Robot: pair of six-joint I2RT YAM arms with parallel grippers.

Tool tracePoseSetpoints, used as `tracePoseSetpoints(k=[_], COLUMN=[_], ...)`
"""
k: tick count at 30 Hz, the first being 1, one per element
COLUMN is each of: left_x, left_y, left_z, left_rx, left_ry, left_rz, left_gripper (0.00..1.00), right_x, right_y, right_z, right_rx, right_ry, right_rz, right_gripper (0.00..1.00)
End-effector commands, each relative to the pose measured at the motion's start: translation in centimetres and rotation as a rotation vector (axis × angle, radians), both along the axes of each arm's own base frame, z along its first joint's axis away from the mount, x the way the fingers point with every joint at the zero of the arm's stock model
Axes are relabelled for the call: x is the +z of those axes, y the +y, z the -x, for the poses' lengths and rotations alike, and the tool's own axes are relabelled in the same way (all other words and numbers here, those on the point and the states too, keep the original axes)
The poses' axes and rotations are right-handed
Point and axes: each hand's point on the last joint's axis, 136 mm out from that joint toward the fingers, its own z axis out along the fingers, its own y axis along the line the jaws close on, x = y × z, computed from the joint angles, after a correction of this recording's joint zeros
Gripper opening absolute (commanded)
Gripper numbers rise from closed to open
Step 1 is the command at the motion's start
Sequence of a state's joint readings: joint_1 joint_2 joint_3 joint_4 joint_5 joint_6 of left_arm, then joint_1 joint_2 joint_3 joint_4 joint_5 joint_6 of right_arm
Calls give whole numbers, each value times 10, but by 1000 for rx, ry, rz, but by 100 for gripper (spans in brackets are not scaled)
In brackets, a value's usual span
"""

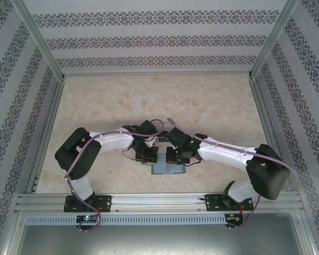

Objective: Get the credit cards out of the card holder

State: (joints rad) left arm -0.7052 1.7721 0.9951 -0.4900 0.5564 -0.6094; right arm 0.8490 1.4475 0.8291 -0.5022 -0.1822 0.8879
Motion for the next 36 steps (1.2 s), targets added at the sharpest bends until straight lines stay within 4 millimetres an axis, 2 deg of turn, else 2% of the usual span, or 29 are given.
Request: tracePoseSetpoints(k=[1, 7, 18, 23, 29, 36], left_x=[-8, 7, 26, 27, 26, 27], left_y=[16, 12, 23, 33, 50, 69], left_z=[9, 0, -12, -12, -14, -14], left_rx=[-7, -7, 36, 56, 102, 153], left_ry=[3, -37, -109, -112, -122, -123], left_rz=[-87, -74, -76, -81, -93, -87], left_gripper=[0, 1, 1, 2, 2, 2], right_x=[5, 11, 30, 45, 59, 73], right_y=[-3, -6, -12, -11, -23, -25], right_z=[3, 2, -3, -11, -21, -13], right_rx=[2, -1, 48, 227, 529, 973], right_ry=[-12, -27, -73, -148, -235, -342], right_rz=[10, 18, 24, 40, 127, 151], right_gripper=[9, 7, 5, 6, 5, 1])
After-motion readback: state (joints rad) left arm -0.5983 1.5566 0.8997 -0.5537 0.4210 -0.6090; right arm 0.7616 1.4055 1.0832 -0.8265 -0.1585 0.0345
